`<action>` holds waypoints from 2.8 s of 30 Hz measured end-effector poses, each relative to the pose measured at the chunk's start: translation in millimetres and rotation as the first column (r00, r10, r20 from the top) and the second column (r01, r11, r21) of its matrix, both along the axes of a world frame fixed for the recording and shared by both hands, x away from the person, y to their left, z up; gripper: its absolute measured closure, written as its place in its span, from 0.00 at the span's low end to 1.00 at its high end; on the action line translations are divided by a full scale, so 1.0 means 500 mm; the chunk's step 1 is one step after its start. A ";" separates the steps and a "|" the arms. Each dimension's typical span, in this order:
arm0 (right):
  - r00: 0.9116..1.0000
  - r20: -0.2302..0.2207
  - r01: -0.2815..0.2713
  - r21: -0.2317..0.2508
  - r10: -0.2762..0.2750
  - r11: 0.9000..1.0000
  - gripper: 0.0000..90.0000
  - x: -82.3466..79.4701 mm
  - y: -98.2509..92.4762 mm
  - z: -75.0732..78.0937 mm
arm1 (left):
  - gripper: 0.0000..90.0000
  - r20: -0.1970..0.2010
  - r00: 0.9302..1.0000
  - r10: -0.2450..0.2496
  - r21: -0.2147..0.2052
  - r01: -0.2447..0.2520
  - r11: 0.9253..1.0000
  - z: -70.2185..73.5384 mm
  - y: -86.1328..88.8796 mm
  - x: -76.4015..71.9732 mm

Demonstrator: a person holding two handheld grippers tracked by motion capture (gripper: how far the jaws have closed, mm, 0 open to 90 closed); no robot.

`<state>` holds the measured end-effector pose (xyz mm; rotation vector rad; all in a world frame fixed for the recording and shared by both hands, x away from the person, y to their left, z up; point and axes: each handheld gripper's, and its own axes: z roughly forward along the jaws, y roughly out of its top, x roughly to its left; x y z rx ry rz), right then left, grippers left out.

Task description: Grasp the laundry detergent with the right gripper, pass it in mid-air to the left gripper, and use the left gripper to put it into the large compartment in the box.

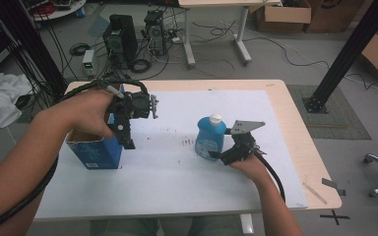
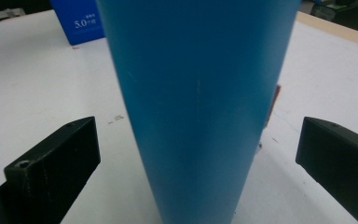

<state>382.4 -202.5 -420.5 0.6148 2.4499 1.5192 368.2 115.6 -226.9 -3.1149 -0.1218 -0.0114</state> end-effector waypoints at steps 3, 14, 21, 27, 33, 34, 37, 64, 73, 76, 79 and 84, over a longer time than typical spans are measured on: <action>1.000 0.012 0.006 -0.002 -0.006 1.000 0.00 0.000 0.009 -0.009 | 0.00 0.001 1.000 -0.001 -0.001 0.001 1.000 0.000 -0.001 -0.002; 0.998 0.042 0.040 0.042 -0.041 0.998 0.02 0.001 0.024 -0.025 | 0.00 0.001 1.000 0.005 0.003 -0.005 1.000 0.000 0.002 -0.006; 0.997 0.040 0.065 0.046 -0.066 0.997 0.07 0.005 0.027 -0.032 | 0.00 -0.001 1.000 0.000 0.003 0.000 1.000 -0.002 -0.003 -0.007; 0.997 0.034 0.073 0.063 -0.075 0.995 0.14 0.006 0.028 -0.034 | 0.00 -0.006 1.000 -0.001 0.005 0.001 1.000 -0.009 -0.005 -0.005; 0.996 0.038 0.081 0.065 -0.084 0.995 0.16 0.007 0.028 -0.033 | 0.00 -0.008 1.000 -0.001 0.006 0.001 1.000 -0.009 -0.006 -0.004; 0.995 0.040 0.083 0.064 -0.086 0.994 0.17 0.008 0.028 -0.033 | 0.00 -0.008 1.000 -0.001 0.003 0.001 1.000 -0.009 -0.005 -0.003; 0.995 0.042 0.084 0.070 -0.087 0.994 0.17 0.009 0.029 -0.031 | 0.00 -0.010 1.000 0.003 0.009 -0.003 1.000 -0.012 -0.005 0.000; 0.996 0.036 0.074 0.079 -0.077 0.994 0.34 0.007 0.034 -0.038 | 0.00 -0.013 1.000 0.003 0.010 -0.002 1.000 -0.019 -0.009 0.003; 0.997 0.039 0.059 0.090 -0.063 0.994 0.41 0.005 0.035 -0.041 | 0.00 -0.017 1.000 0.005 0.013 -0.005 1.000 -0.021 -0.007 0.004; 0.997 0.055 0.047 0.088 -0.052 0.995 0.47 0.001 0.036 -0.040 | 0.00 -0.016 1.000 0.005 0.010 -0.004 1.000 -0.023 -0.008 0.005; 0.997 0.057 0.047 0.090 -0.052 0.995 0.48 0.001 0.036 -0.040 | 0.00 -0.018 1.000 0.004 0.009 -0.004 1.000 -0.024 -0.009 0.005; 0.998 0.043 0.036 0.087 -0.040 0.996 0.49 0.003 0.034 -0.036 | 0.00 -0.018 1.000 0.003 0.011 -0.003 1.000 -0.023 -0.012 0.006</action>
